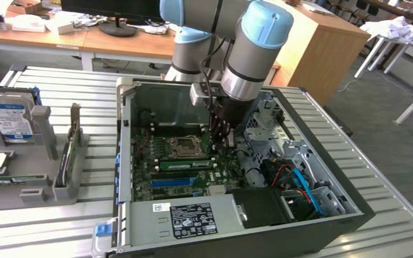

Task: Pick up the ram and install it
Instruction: 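Press down the ram until it locks into place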

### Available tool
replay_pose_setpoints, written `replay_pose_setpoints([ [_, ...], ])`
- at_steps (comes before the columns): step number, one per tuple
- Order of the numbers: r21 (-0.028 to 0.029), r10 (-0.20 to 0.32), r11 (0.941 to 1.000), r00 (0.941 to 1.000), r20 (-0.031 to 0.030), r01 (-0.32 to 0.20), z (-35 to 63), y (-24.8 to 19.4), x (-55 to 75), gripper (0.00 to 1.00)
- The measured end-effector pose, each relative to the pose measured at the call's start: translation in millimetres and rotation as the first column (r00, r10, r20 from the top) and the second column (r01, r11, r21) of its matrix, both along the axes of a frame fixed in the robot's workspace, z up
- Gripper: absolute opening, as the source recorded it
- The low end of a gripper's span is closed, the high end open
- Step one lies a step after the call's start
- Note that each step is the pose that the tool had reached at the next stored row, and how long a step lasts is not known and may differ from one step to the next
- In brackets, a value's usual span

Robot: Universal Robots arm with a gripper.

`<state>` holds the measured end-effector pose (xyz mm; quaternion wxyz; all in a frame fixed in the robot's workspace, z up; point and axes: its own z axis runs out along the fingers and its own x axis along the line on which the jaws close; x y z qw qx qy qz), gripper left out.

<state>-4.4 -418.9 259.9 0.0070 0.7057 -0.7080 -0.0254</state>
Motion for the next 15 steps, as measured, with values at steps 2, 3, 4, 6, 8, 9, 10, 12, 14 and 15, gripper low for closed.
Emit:
replay_pose_setpoints([
  [2, 0.0001, 0.0, 1.0, 1.0, 0.0, 0.0, -0.1, 0.0, 2.0, 0.11],
  [3, 0.0001, 0.0, 1.0, 1.0, 0.0001, 0.0, -0.1, 0.0, 2.8, 0.11],
  [4, 0.0002, 0.0, 1.0, 1.0, 0.0001, 0.0, -0.2, 0.0, 3.6, 0.11],
  [6, 0.0001, 0.001, 1.0, 1.0, 0.0, -0.001, -0.3, 0.0, 4.9, 0.11],
  [8, 0.0001, 0.002, 1.0, 1.0, 0.0, -0.002, -0.4, 0.0, 6.6, 0.11],
  [9, 0.0001, 0.003, 1.0, 1.0, 0.0, -0.003, -0.5, 0.0, 7.8, 0.11],
  [10, 0.0001, 0.004, 1.0, 1.0, 0.0, -0.004, -0.5, 0.0, 9.0, 0.11],
  [12, 0.0001, 0.005, 1.0, 1.0, 0.0001, -0.005, -0.6, 0.0, 10.9, 0.11],
  [14, 0.0001, 0.005, 1.0, 1.0, 0.0, -0.005, -0.6, 0.0, 11.0, 0.11],
  [15, 0.0001, 0.005, 1.0, 1.0, 0.0001, -0.005, -0.6, 0.0, 11.0, 0.11],
])
